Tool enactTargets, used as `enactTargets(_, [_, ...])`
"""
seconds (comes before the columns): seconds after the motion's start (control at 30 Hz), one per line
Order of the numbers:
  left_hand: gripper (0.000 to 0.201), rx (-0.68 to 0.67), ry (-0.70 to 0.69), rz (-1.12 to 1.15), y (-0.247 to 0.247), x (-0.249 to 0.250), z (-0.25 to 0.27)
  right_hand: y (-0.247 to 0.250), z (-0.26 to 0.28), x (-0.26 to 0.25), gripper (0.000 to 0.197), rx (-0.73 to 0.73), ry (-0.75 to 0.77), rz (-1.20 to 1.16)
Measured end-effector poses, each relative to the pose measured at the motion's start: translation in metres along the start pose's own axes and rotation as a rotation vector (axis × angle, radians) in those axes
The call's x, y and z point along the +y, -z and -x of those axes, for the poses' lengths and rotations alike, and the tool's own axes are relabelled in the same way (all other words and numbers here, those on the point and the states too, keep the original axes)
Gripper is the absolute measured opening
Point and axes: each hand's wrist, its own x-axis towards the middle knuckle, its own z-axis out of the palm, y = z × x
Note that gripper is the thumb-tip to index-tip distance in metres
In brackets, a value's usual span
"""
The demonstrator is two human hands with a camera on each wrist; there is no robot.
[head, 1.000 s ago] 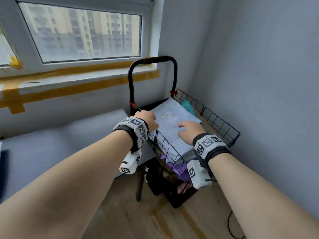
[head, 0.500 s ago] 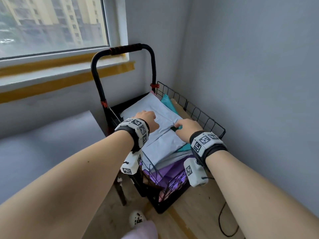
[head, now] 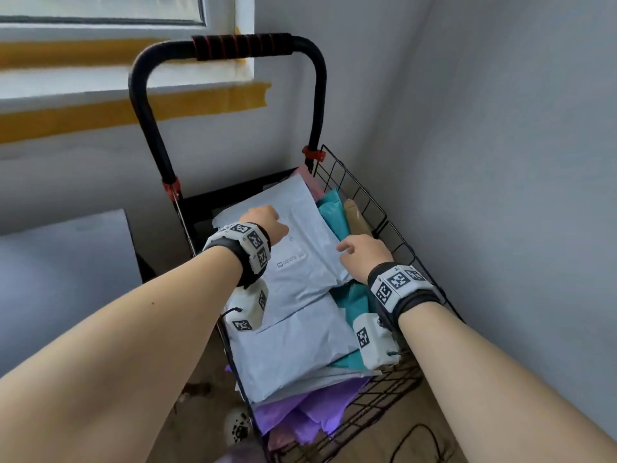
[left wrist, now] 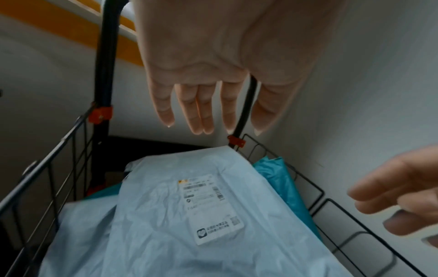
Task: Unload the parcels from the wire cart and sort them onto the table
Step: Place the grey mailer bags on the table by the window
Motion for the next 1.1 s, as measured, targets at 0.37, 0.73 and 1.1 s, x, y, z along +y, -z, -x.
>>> enactTargets(0.37, [0.054,-0.012,0.374,0.225,-0.032,-0.058,-0.067,-0.029,-0.106,-0.005,0.047,-0.149,0.032,0.078])
enactTargets(0.73, [0.059,-0.053,0.691,0.391,-0.075,-0.088,-0.093,-0.056,-0.171,0.006,0.066,-0.163,0.029,-0.18])
enactTargets(1.1, [0.037,0.092,0.658,0.527,-0.073,-0.092,-0.092,-0.056,-0.177,0.013,0.09,-0.238,0.109,-0.125])
